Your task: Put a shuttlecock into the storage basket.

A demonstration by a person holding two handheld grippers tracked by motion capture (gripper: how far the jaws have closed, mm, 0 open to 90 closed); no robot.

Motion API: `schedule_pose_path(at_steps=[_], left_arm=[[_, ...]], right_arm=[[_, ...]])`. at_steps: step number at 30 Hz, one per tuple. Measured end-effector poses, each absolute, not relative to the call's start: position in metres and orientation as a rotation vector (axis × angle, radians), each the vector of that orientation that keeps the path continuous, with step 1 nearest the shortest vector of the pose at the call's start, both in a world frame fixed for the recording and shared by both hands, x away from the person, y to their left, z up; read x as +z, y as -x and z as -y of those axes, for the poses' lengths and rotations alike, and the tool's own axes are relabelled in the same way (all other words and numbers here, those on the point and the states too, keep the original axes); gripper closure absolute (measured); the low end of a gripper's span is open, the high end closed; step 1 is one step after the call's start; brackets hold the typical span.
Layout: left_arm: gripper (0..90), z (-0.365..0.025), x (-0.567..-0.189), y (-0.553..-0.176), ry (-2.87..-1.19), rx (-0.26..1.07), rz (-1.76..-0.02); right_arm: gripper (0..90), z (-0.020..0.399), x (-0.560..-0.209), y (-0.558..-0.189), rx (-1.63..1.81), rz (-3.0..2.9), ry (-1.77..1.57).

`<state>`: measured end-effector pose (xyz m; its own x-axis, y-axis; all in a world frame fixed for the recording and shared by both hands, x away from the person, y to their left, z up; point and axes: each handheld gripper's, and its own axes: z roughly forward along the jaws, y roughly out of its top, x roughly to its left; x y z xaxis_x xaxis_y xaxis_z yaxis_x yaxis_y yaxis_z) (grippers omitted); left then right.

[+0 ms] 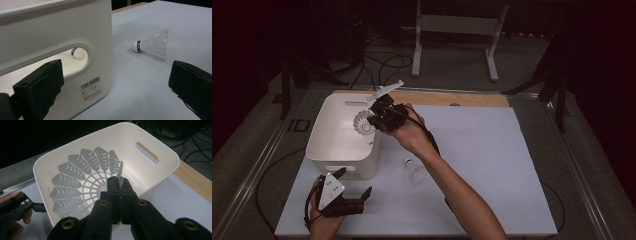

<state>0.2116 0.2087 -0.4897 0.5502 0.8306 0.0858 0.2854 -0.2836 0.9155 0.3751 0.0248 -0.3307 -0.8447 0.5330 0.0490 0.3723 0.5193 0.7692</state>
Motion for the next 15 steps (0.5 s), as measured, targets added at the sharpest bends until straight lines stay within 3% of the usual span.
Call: schedule_pose_path(at_steps=[11,13,15], left_arm=[[0.5,-0.209,-0.489,-0.211,-1.831,0.717,-0.916],[0.5,-0.209,-0.489,-0.211,-1.831,0.717,-0.916],[0.5,-0.209,-0.489,-0.211,-1.831,0.717,-0.916]], right_arm=[[88.9,-0.035,-0.334,-0.369,1.244,-2.601,-0.732],[85.1,-0.036,-0.335,-0.368,1.251,-2.606,-0.708],[65.8,-0.038,-0.335,-0.367,1.279,-2.609,-0.693]])
